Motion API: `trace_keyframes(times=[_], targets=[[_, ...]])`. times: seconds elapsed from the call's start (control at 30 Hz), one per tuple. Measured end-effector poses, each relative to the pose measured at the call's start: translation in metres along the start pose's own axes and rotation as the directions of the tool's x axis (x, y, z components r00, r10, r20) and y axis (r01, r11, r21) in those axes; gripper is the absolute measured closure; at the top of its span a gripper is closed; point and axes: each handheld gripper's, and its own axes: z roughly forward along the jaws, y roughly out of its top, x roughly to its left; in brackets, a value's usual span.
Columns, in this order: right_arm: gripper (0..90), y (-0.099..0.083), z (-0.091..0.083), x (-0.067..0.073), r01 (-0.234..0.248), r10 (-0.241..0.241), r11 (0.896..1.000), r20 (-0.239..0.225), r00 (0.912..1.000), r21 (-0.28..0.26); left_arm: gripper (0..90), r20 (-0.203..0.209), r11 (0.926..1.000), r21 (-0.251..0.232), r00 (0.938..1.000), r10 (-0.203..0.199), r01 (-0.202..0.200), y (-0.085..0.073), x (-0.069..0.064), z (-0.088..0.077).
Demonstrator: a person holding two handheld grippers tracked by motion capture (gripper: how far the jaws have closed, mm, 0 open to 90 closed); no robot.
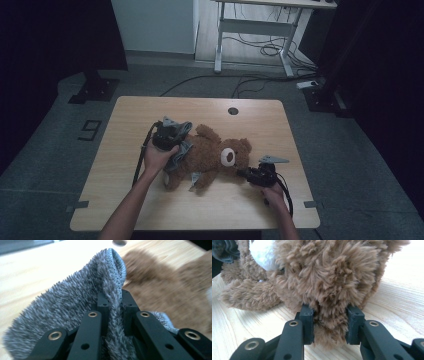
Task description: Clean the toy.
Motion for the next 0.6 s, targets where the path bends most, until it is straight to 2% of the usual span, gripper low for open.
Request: trace_keyframes(times=[0.1,0.17,0.2,0.3,0.4,0.53,0.6], targets=[[65.9,0.0,0.0,0.0,-0.001,0.001,1.0,0.002,1.0,0.0,80.6,0.022,0.9999,-0.008,0.9997,0.013,-0.013,0.008,-0.01,0.004],[65.9,0.0,0.0,0.001,0.003,-0.003,1.0,0.003,1.0,0.003,80.5,0.038,0.9994,0.005,0.9987,0.033,-0.033,0.016,-0.022,0.012],[65.9,0.0,0.0,0.0,0.003,-0.003,1.0,0.003,1.0,0.003,80.5,0.048,0.999,0.028,0.9983,0.035,-0.036,0.019,-0.029,0.022],[65.8,0.0,0.0,0.001,0.003,-0.003,1.0,0.004,1.0,0.002,80.5,0.052,0.9984,0.046,0.9982,0.029,-0.031,0.019,-0.033,0.03],[65.8,0.0,0.0,0.001,0.006,-0.006,1.0,0.005,1.0,0.002,80.6,0.062,0.9986,0.046,0.9978,0.024,-0.027,0.013,-0.035,0.034],[64.3,-0.001,0.001,0.002,0.017,-0.018,1.0,0.01,0.9998,0.015,81.0,0.071,0.9989,0.025,0.9968,0.039,-0.04,0.0,-0.038,0.03],[61.7,-0.001,0.001,0.003,0.025,-0.025,0.999,0.014,0.9996,0.024,81.3,0.067,0.9975,0.025,0.9957,0.064,-0.066,-0.008,-0.042,0.028]])
